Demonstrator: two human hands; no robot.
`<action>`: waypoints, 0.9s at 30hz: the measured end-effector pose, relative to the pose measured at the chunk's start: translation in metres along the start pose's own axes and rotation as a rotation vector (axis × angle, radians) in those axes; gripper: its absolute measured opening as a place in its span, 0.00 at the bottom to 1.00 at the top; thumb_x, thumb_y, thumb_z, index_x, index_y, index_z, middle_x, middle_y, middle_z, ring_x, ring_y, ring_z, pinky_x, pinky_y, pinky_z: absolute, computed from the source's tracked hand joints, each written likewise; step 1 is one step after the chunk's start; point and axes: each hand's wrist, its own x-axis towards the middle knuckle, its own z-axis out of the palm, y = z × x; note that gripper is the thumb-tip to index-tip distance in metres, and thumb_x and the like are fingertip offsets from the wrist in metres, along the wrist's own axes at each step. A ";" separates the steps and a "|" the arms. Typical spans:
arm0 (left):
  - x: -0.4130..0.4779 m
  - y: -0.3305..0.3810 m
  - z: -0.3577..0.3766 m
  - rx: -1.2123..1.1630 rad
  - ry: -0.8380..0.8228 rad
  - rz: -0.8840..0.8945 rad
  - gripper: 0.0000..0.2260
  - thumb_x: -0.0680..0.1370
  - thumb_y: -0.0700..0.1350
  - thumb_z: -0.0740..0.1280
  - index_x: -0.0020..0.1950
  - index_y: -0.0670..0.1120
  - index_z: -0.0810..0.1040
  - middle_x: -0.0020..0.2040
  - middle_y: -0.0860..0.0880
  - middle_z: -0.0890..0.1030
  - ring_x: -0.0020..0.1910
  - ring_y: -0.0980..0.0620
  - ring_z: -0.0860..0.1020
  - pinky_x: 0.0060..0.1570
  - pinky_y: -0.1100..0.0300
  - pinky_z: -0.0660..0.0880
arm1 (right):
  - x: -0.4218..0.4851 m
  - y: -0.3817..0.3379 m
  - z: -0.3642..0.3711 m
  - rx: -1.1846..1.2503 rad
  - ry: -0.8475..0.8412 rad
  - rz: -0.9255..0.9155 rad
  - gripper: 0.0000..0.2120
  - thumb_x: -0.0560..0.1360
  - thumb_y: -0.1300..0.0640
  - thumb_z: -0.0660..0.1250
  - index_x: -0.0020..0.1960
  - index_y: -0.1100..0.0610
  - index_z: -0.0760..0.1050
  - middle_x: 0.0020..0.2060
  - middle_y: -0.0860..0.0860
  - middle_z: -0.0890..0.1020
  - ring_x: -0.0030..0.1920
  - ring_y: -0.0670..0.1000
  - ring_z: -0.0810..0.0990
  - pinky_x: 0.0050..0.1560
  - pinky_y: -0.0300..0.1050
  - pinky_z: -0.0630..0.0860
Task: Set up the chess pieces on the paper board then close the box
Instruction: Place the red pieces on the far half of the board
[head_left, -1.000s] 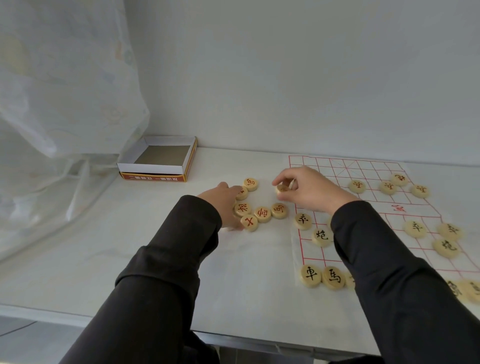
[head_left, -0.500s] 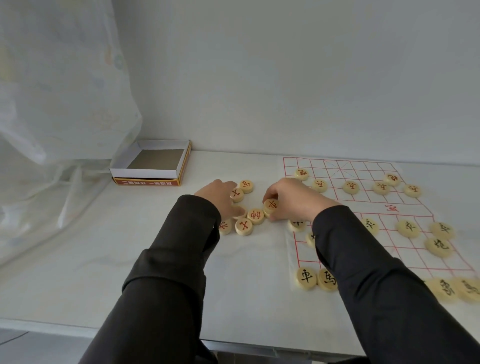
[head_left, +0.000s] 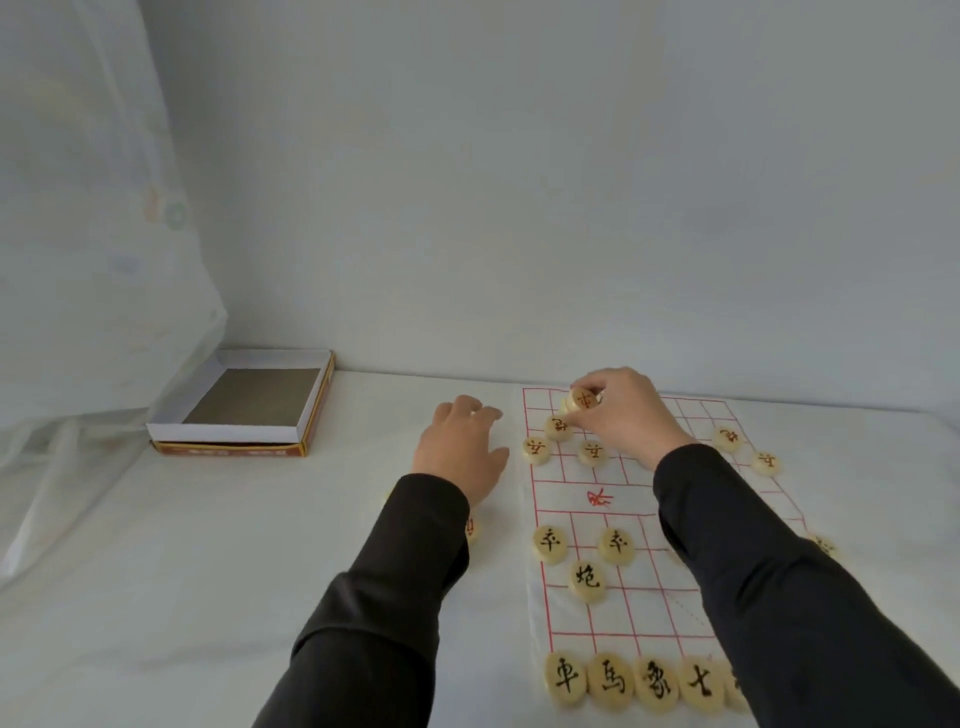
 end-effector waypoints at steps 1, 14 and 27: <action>0.005 0.000 0.001 -0.002 -0.011 -0.013 0.22 0.78 0.48 0.61 0.72 0.49 0.64 0.71 0.49 0.64 0.71 0.50 0.61 0.68 0.56 0.64 | 0.008 0.000 -0.002 -0.002 0.031 0.002 0.17 0.70 0.58 0.73 0.58 0.56 0.78 0.54 0.50 0.79 0.51 0.48 0.75 0.51 0.39 0.71; 0.025 0.003 0.009 0.074 -0.059 0.000 0.24 0.79 0.50 0.61 0.74 0.50 0.61 0.74 0.48 0.59 0.74 0.48 0.55 0.71 0.54 0.58 | 0.065 0.014 0.029 -0.304 -0.004 -0.073 0.15 0.74 0.57 0.67 0.60 0.56 0.75 0.55 0.53 0.79 0.55 0.54 0.77 0.54 0.43 0.71; 0.026 -0.001 0.008 0.070 -0.053 -0.003 0.23 0.79 0.50 0.61 0.73 0.50 0.62 0.74 0.48 0.59 0.74 0.48 0.55 0.71 0.53 0.57 | 0.064 0.015 0.040 -0.392 0.048 -0.082 0.16 0.75 0.58 0.65 0.63 0.55 0.72 0.54 0.53 0.80 0.53 0.54 0.78 0.51 0.43 0.72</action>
